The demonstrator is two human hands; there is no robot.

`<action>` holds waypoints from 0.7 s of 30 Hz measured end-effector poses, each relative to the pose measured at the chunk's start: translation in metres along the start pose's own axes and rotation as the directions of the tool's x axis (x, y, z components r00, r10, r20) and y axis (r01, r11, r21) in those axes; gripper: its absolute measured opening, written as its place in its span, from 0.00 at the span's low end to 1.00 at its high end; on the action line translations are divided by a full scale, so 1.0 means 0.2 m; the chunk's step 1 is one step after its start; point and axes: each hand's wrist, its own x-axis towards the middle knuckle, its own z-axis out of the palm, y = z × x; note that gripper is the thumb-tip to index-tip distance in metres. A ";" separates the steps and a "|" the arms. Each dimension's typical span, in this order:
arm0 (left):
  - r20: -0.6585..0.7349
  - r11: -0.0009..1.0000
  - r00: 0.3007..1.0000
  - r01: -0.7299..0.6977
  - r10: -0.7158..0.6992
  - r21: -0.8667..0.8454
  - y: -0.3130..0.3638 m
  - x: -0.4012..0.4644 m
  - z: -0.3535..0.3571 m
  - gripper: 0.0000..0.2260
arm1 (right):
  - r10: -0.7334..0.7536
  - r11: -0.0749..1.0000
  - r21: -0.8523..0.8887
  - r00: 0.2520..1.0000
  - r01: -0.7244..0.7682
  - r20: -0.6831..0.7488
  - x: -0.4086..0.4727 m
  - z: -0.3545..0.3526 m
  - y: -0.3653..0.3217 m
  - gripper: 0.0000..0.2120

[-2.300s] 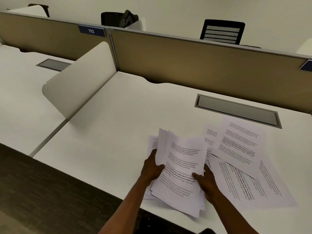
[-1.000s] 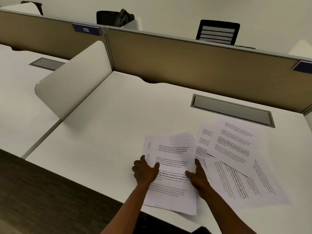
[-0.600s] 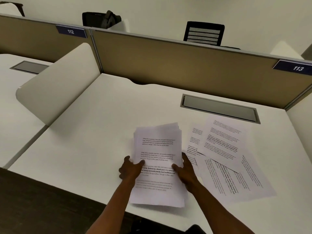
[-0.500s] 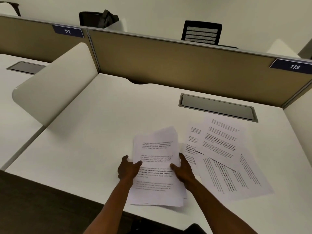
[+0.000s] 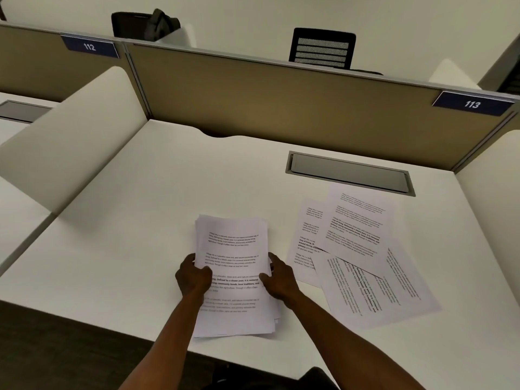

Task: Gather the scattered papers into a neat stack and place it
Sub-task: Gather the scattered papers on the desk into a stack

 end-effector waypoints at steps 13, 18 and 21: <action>-0.131 0.998 0.990 -0.040 0.047 0.050 -0.05 0.08 -0.07 0.28 | -0.137 0.913 -0.365 0.980 0.181 0.143 -0.03 0.08 -0.02 0.42; -0.097 0.982 0.994 -0.021 0.040 0.187 -0.07 0.09 -0.04 0.33 | -0.136 0.889 -0.407 0.969 0.211 0.206 -0.02 0.08 0.01 0.43; -0.112 0.955 0.993 -0.006 0.042 0.298 -0.08 0.07 -0.01 0.35 | -0.131 0.922 -0.339 0.974 0.188 0.184 -0.02 0.05 0.05 0.41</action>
